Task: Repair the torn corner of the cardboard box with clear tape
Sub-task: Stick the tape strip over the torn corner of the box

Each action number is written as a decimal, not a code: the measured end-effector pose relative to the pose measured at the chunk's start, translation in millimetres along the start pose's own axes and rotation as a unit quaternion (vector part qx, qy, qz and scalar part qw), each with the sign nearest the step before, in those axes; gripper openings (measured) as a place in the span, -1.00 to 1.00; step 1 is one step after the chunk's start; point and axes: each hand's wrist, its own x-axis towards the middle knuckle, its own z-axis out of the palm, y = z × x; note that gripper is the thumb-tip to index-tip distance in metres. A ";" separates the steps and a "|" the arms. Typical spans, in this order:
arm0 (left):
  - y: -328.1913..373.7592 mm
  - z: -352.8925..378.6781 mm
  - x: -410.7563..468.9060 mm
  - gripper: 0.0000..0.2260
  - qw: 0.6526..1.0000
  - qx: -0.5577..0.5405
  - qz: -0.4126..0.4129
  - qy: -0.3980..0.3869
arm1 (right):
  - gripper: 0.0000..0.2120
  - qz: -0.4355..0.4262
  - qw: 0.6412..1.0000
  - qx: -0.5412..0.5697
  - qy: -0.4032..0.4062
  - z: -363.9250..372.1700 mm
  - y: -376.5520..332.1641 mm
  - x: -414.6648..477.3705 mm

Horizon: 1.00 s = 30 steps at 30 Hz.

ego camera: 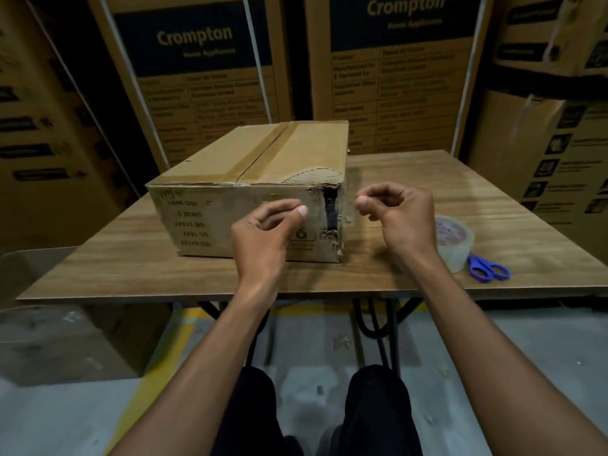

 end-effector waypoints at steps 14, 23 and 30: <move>-9.8 8.2 12.8 -0.90 0.998 -0.046 0.036 0.035 | -0.84 -0.051 0.998 0.009 0.019 7.2 -3.2 10.1; -11.7 13.6 8.7 -0.89 0.995 -0.006 0.077 0.068 | -0.80 -0.056 0.998 -0.013 0.020 9.8 -1.8 11.8; -14.4 18.6 4.8 -0.79 0.990 0.004 0.102 0.097 | -0.82 -0.070 0.997 -0.033 0.031 11.4 -1.2 12.0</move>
